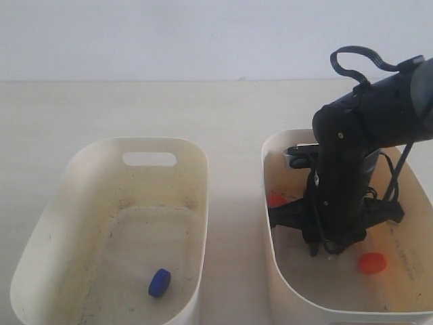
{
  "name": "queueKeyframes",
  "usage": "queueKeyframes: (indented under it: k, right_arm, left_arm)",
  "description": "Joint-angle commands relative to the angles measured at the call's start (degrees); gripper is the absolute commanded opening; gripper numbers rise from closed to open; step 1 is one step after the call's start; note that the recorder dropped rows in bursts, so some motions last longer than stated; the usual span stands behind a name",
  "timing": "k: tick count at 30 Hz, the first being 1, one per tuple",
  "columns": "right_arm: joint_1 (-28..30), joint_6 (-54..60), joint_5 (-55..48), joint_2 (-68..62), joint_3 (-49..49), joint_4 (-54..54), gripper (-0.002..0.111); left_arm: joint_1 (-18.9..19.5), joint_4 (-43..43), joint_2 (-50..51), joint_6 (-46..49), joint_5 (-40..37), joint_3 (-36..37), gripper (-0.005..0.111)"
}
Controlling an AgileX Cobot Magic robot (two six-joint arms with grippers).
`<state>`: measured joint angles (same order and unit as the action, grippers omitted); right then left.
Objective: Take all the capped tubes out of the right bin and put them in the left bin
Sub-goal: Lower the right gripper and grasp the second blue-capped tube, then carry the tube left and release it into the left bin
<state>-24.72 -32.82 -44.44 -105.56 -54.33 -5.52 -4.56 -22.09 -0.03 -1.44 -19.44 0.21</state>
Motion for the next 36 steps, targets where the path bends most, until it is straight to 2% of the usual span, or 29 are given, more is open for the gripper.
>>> queueKeyframes:
  k: [1,9,15,19,23,30,36]
  right_arm:
    - [0.2,0.4,-6.4,1.4,0.2,-1.1,0.0]
    - [0.2,3.9,-10.9,12.7,0.2,2.4,0.0]
    - [-0.1,10.0,-14.0,23.0,0.2,9.5,0.0]
    - [-3.6,11.4,-12.4,30.3,0.2,12.4,0.0]
    - [-9.9,14.2,-4.4,34.7,0.1,16.0,0.0]
    - [-18.8,23.0,4.0,31.7,-4.5,23.1,0.0]
    - [-21.6,24.0,3.8,23.4,-9.4,23.3,0.0]
  left_arm:
    - [-0.3,0.2,0.0,-0.5,0.2,-0.2,0.004]
    - [-0.3,0.2,0.0,-0.5,0.2,-0.2,0.004]
    - [-0.3,0.2,0.0,-0.5,0.2,-0.2,0.004]
    - [-0.3,0.2,0.0,-0.5,0.2,-0.2,0.004]
    - [-0.3,0.2,0.0,-0.5,0.2,-0.2,0.004]
    - [-0.3,0.2,0.0,-0.5,0.2,-0.2,0.004]
    - [-0.3,0.2,0.0,-0.5,0.2,-0.2,0.004]
